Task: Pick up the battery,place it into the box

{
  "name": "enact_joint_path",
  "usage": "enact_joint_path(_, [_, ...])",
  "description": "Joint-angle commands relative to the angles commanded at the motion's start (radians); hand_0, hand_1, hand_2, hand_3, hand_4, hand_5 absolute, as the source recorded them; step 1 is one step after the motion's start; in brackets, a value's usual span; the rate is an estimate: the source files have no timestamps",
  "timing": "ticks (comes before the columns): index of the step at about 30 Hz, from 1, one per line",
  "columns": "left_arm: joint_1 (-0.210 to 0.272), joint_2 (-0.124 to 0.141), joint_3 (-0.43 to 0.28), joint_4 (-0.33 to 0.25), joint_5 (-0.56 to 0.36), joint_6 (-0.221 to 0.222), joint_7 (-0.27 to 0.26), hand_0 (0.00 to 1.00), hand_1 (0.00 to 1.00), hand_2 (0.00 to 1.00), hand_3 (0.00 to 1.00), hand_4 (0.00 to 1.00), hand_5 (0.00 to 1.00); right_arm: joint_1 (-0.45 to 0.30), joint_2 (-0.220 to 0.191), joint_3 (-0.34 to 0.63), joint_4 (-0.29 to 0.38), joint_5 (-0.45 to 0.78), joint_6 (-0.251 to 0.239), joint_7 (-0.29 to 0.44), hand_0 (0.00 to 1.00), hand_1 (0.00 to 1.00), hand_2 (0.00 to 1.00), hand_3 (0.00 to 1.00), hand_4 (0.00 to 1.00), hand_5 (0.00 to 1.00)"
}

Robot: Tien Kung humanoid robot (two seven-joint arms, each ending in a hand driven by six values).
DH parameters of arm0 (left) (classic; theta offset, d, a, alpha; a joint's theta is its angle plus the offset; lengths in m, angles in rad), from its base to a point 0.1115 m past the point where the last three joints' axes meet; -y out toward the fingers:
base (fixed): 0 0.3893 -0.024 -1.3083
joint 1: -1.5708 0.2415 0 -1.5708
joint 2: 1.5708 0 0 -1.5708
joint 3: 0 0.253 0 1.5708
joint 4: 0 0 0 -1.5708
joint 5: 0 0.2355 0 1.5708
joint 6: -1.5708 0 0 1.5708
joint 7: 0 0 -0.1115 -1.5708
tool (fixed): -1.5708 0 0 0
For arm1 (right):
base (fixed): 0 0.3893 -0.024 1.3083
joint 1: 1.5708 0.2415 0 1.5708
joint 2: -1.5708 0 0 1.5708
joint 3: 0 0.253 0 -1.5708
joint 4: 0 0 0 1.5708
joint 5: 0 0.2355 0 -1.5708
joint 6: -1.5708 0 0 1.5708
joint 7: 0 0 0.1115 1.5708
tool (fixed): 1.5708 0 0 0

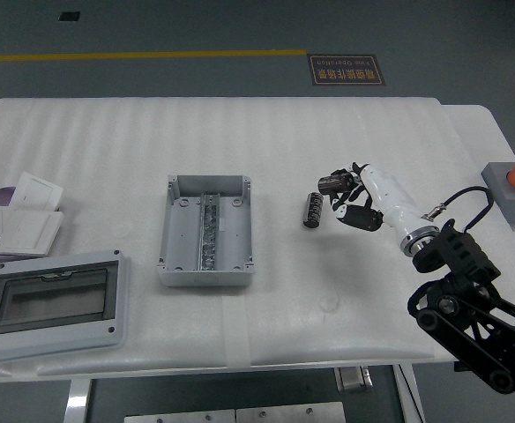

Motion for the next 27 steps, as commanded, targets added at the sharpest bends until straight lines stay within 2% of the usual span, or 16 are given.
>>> enact_joint_path(5, [0.001,0.001,-0.013,-0.001,0.016,-0.002,0.005,0.635,0.685,0.614,0.586,0.684,0.630,0.103,0.038,-0.107,0.013,0.048,-0.015,0.011,0.317,0.466,0.428,0.672,0.467,0.267])
enact_joint_path(10, [0.000,0.005,-0.021,-0.001,0.023,-0.003,0.009,0.635,0.685,0.614,0.586,0.685,0.631,0.204,0.075,-0.213,0.008,0.074,0.003,0.018,0.327,0.465,0.425,0.671,0.472,0.270])
enact_joint_path(13, [0.000,0.007,-0.030,-0.002,0.031,-0.001,0.015,0.635,0.685,0.614,0.586,0.685,0.631,0.252,0.092,-0.272,-0.013,0.098,0.026,0.039,0.327,0.465,0.425,0.671,0.472,0.270])
enact_joint_path(20, [0.003,0.008,-0.051,-0.004,0.049,-0.002,0.026,0.635,0.685,0.612,0.583,0.687,0.629,0.311,0.129,-0.388,-0.112,0.158,0.036,0.101,0.352,0.476,0.446,0.680,0.495,0.290])
enact_joint_path(21, [0.002,0.008,-0.051,-0.004,0.049,-0.002,0.027,0.635,0.685,0.610,0.584,0.688,0.627,0.313,0.132,-0.398,-0.122,0.157,0.037,0.104,0.713,0.729,0.735,0.781,0.570,0.327])
enact_joint_path(26, [0.002,0.007,-0.050,-0.004,0.048,-0.004,0.029,0.635,0.685,0.610,0.584,0.688,0.627,0.319,0.141,-0.426,-0.151,0.136,0.039,0.105,0.713,0.729,0.735,0.781,0.570,0.327])
enact_joint_path(27, [0.002,0.007,-0.049,-0.004,0.047,-0.005,0.029,0.635,0.685,0.609,0.582,0.690,0.622,0.320,0.141,-0.429,-0.155,0.134,0.038,0.104,0.878,0.828,0.809,0.897,0.576,0.318])
